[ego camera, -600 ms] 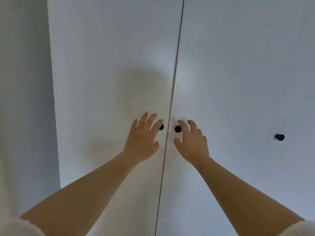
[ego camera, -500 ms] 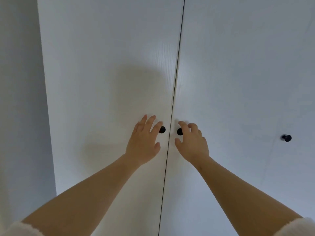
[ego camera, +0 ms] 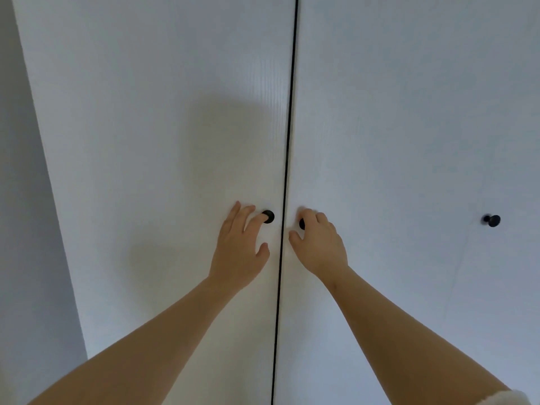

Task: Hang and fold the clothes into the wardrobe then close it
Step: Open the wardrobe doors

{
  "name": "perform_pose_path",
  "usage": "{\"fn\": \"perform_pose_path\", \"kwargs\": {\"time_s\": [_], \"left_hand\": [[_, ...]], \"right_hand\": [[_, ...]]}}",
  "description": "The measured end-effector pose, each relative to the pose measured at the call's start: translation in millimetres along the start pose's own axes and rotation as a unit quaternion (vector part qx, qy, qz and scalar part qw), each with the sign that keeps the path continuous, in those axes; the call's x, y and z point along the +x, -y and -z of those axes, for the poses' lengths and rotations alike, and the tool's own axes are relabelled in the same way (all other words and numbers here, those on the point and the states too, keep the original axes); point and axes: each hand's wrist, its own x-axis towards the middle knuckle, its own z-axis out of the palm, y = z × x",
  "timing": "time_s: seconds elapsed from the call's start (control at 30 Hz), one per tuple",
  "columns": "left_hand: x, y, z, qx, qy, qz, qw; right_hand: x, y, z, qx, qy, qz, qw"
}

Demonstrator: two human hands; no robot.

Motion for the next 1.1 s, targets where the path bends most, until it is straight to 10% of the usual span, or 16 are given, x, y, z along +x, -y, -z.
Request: {"fn": "perform_pose_path", "kwargs": {"time_s": [0.4,1.1], "left_hand": [[-67,-132,19,-0.224,-0.053,0.091,0.969],[-135,-337,3,-0.412,0.175,0.0,0.894]], "right_hand": [[-126,-34,93,0.065,-0.089,0.04,0.993],[-301,-143,238,0.009,-0.042,-0.258,0.965]]}}
